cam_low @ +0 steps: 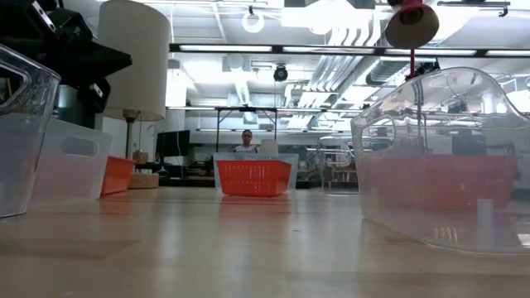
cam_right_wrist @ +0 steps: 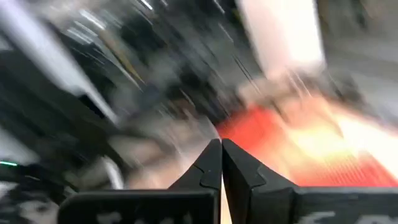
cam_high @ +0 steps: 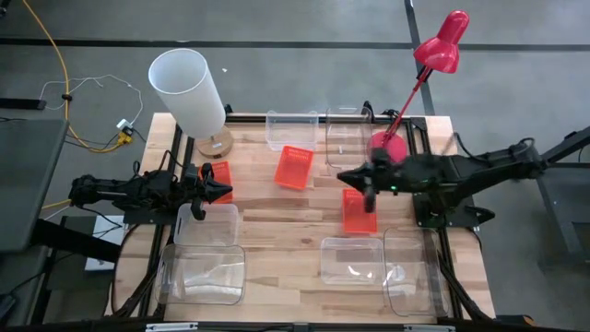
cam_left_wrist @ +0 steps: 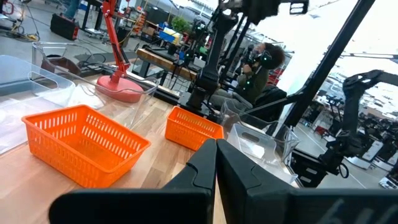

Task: Stack baskets by color
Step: Stack the right orange bin on the middle orange bin

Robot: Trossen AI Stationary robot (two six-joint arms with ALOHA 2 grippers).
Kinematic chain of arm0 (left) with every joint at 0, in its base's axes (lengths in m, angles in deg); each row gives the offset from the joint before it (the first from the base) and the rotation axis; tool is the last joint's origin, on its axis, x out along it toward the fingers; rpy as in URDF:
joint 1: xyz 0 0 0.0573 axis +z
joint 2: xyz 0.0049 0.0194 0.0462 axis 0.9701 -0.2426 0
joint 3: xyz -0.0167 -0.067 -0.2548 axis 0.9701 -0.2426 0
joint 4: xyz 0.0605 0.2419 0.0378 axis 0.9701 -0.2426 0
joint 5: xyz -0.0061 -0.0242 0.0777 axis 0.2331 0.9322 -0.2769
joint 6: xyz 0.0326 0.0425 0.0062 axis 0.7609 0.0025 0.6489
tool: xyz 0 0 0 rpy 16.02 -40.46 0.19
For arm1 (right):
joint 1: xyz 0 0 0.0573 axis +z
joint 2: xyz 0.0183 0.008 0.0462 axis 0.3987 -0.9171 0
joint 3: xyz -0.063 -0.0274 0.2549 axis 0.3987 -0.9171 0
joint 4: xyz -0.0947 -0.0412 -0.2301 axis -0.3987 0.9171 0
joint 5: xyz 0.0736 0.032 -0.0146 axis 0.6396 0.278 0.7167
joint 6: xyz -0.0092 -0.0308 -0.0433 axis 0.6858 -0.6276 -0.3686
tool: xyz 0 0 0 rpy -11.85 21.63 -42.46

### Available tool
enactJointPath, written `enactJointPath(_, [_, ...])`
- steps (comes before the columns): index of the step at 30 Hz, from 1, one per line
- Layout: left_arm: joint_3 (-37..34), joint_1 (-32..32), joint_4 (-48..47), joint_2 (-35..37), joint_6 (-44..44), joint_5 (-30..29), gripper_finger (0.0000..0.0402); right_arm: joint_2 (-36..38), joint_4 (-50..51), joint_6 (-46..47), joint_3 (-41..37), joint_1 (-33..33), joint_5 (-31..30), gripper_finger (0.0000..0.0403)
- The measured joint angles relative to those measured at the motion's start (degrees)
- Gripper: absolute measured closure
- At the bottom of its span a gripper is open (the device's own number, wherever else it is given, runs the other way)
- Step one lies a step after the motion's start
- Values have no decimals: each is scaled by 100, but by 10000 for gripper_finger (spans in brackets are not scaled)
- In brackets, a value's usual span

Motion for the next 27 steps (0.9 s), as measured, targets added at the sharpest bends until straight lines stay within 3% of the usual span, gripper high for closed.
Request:
enactJointPath(5, [-1, -2, 2, 0, 0, 2, 402, -772, 3463, 1832, 882, 120, 30, 376])
enactJointPath(11, [-2, -1, 0, 0, 0, 2, 401, -1272, 5004, 3912, 553, 581, 699, 275])
enactJointPath(18, [0, 0, 0, 0, 0, 2, 401, -1342, 4765, 5966, -547, 820, 950, 176])
enactJointPath(22, [1, 1, 0, 2, 0, 2, 402, -1340, 4380, 6861, -1183, 733, 622, 166])
enactJointPath(27, [-1, 0, 1, 0, 0, 2, 402, -1340, 3303, 6918, -1798, 509, 579, 166])
